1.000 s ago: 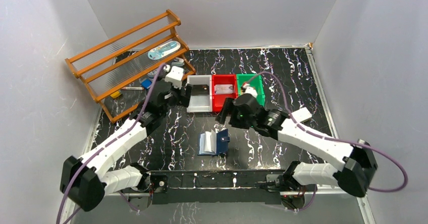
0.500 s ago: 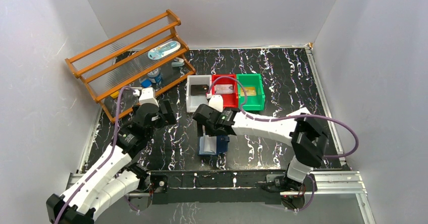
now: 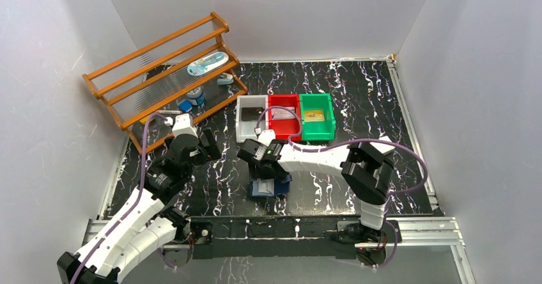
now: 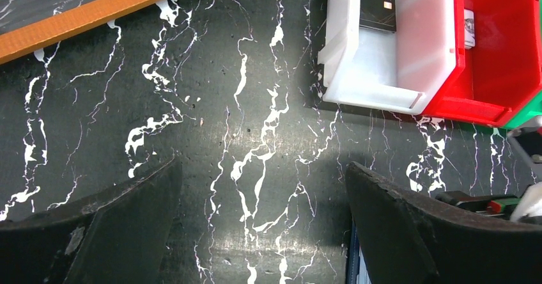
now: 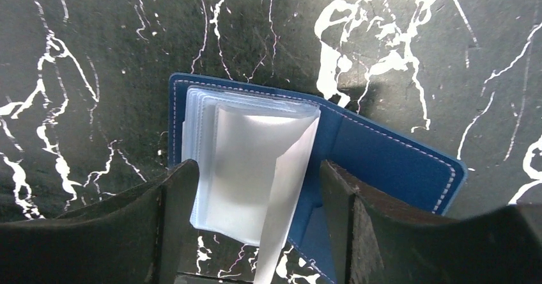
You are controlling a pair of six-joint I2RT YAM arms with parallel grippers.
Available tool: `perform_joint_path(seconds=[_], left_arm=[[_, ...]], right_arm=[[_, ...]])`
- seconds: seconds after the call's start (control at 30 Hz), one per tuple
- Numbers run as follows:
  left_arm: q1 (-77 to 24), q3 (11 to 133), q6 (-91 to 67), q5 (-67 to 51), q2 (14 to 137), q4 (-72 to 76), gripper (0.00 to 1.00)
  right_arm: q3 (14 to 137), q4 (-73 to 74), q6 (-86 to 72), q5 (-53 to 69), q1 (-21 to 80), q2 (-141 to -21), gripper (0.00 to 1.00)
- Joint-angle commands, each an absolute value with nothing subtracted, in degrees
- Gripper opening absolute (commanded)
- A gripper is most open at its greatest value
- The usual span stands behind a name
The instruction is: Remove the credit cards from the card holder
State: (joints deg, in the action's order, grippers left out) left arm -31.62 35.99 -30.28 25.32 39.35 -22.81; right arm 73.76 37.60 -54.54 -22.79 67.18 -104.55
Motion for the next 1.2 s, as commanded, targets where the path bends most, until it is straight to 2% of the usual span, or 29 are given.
perform_joint_path(seconds=[0.0, 0.3, 0.6, 0.73, 0.93, 1.07, 1.17], left_arm=[[-31.4, 36.0, -30.8, 24.8, 40.1, -23.5, 0.98], [-31.4, 36.3, -30.6, 22.9, 42.4, -23.6, 0.98], [-31.4, 36.3, -29.9, 18.9, 43.9, -23.3, 0.98], [-31.4, 36.1, -28.9, 13.9, 44.8, -22.4, 0.98], [-31.4, 33.1, -31.7, -1.2, 46.2, -17.0, 0.96], [-31.4, 30.5, -34.1, -12.6, 49.6, -11.2, 0.93], [-31.5, 28.0, -36.7, -16.5, 51.9, -6.5, 0.92]], right_arm=[[76.3, 38.6, -55.9, -22.7, 67.6, -106.1, 0.75], [73.0, 36.7, -57.0, -22.4, 67.6, -105.8, 0.64], [56.7, 18.0, -59.0, -14.8, 64.3, -95.2, 0.44], [48.1, 6.7, -59.5, -9.0, 61.8, -89.4, 0.43], [32.4, -14.6, -63.7, 2.9, 55.6, -83.6, 0.44], [26.4, -22.6, -65.6, 6.6, 52.8, -82.0, 0.45], [24.6, -24.1, -65.8, 7.8, 52.1, -82.6, 0.45]])
